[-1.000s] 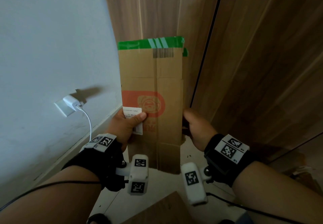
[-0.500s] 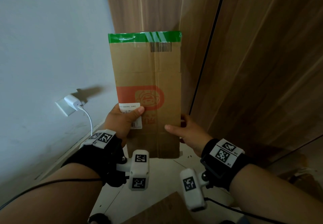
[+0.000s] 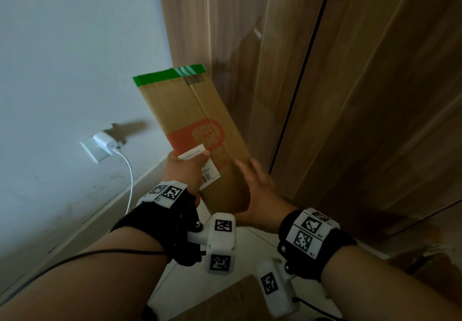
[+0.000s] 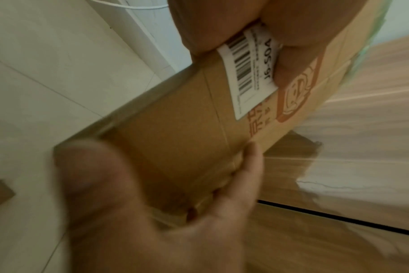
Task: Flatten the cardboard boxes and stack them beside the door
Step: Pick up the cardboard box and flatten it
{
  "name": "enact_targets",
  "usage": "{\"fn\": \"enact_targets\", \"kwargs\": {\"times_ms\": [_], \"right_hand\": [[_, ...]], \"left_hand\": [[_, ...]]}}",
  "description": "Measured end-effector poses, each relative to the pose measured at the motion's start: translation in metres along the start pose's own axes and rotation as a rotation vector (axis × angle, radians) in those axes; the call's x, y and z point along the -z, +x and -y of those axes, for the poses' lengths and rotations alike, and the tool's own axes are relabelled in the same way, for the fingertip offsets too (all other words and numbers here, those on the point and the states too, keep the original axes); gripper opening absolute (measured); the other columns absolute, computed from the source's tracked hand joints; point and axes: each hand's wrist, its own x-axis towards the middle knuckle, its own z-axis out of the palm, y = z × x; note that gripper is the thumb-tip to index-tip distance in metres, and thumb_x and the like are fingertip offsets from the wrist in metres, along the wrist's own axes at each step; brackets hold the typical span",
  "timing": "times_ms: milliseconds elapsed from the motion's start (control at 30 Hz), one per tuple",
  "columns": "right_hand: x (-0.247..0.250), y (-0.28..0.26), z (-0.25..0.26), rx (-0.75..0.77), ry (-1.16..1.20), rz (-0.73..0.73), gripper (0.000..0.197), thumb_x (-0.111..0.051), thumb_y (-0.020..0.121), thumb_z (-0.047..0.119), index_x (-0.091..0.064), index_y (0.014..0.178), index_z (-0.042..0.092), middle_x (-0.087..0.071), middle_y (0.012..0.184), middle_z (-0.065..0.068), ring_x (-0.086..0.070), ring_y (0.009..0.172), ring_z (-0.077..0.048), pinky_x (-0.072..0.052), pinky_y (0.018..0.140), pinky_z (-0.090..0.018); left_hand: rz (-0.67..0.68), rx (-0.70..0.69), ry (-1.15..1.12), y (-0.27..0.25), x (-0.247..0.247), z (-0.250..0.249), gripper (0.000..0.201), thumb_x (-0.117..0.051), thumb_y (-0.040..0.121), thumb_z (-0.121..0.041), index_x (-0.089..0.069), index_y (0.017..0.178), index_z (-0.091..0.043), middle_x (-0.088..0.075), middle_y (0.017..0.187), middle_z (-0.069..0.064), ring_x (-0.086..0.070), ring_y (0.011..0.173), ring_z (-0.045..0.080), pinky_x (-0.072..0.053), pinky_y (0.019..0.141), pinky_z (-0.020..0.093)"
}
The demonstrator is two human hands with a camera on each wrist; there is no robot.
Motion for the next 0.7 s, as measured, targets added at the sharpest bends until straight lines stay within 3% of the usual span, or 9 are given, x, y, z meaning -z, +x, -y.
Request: {"fn": "enact_targets", "kwargs": {"times_ms": [133,233,333,400,433,500,567,633,700], "right_hand": [[-0.004,0.001,-0.006,0.077,-0.285,0.093,0.137,-0.082,0.05,0.057,0.021,0.14,0.05,0.035,0.152,0.009,0.029,0.142,-0.025,0.001,0.114,-0.056],[-0.004,0.002,-0.009,0.123,-0.409,0.007,0.131,-0.079,0.057,0.055,0.019,0.143,0.046,0.028,0.156,0.004,0.021,0.144,-0.029,-0.002,0.115,-0.055],[-0.004,0.002,-0.01,0.183,-0.452,-0.164,0.102,-0.067,0.077,0.044,0.006,0.148,0.039,0.009,0.161,0.0,0.005,0.147,-0.03,-0.005,0.117,-0.05],[-0.005,-0.001,-0.007,0.208,-0.338,-0.228,0.08,-0.057,0.088,0.032,-0.005,0.149,0.037,-0.009,0.161,0.0,-0.011,0.147,-0.027,-0.012,0.118,-0.043],[-0.003,-0.001,-0.004,0.192,-0.195,-0.269,0.069,-0.053,0.091,0.026,-0.015,0.148,0.036,-0.025,0.157,-0.002,-0.027,0.141,-0.026,-0.023,0.115,-0.04],[0.001,0.001,-0.002,0.08,0.17,-0.347,0.051,-0.047,0.094,0.021,-0.035,0.141,0.036,-0.06,0.126,-0.007,-0.058,0.11,-0.024,-0.047,0.094,-0.036],[0.004,0.008,-0.005,-0.105,0.405,-0.372,0.039,-0.051,0.093,0.025,-0.048,0.131,0.028,-0.064,0.102,-0.005,-0.061,0.091,-0.024,-0.052,0.082,-0.035],[0.003,0.014,-0.01,-0.208,0.594,-0.34,0.027,-0.057,0.089,0.028,-0.057,0.116,0.026,-0.064,0.102,-0.003,-0.061,0.097,-0.024,-0.051,0.092,-0.042],[0.002,0.017,-0.012,-0.242,0.781,-0.321,0.01,-0.058,0.088,0.024,-0.058,0.094,0.033,-0.066,0.104,-0.005,-0.062,0.101,-0.027,-0.049,0.095,-0.049]], "left_hand": [[-0.059,0.101,-0.037,0.006,0.001,-0.002,0.034,-0.065,0.079,-0.02,-0.056,0.112,-0.016,-0.071,0.096,0.009,-0.07,0.086,0.03,-0.055,0.085,0.05],[-0.08,0.121,-0.077,0.007,0.0,-0.005,0.036,-0.063,0.08,-0.021,-0.054,0.114,-0.016,-0.07,0.097,0.009,-0.069,0.087,0.029,-0.055,0.084,0.05],[-0.061,0.107,-0.108,0.004,-0.001,-0.009,0.038,-0.059,0.085,-0.021,-0.05,0.121,-0.016,-0.068,0.1,0.009,-0.068,0.088,0.027,-0.056,0.083,0.048],[0.018,0.098,-0.173,0.0,-0.002,-0.013,0.037,-0.056,0.089,-0.021,-0.047,0.124,-0.015,-0.067,0.107,0.012,-0.068,0.091,0.026,-0.057,0.082,0.044],[0.073,0.099,-0.197,-0.004,-0.003,-0.015,0.035,-0.054,0.09,-0.024,-0.046,0.123,-0.016,-0.065,0.113,0.014,-0.067,0.097,0.026,-0.056,0.085,0.042],[0.162,0.084,-0.147,-0.011,-0.005,-0.015,0.034,-0.051,0.092,-0.031,-0.046,0.123,-0.019,-0.057,0.13,0.015,-0.058,0.116,0.029,-0.047,0.099,0.043],[0.186,0.04,0.035,-0.011,-0.005,-0.009,0.046,-0.048,0.092,-0.035,-0.046,0.13,-0.009,-0.05,0.138,0.017,-0.049,0.127,0.034,-0.038,0.107,0.048],[0.11,-0.034,0.334,-0.004,-0.003,-0.003,0.051,-0.052,0.089,-0.036,-0.047,0.13,-0.008,-0.054,0.134,0.015,-0.052,0.121,0.034,-0.041,0.104,0.047],[-0.007,-0.049,0.573,0.004,0.004,0.002,0.059,-0.059,0.082,-0.038,-0.044,0.135,-0.017,-0.051,0.134,0.008,-0.053,0.114,0.027,-0.044,0.099,0.04]]}}
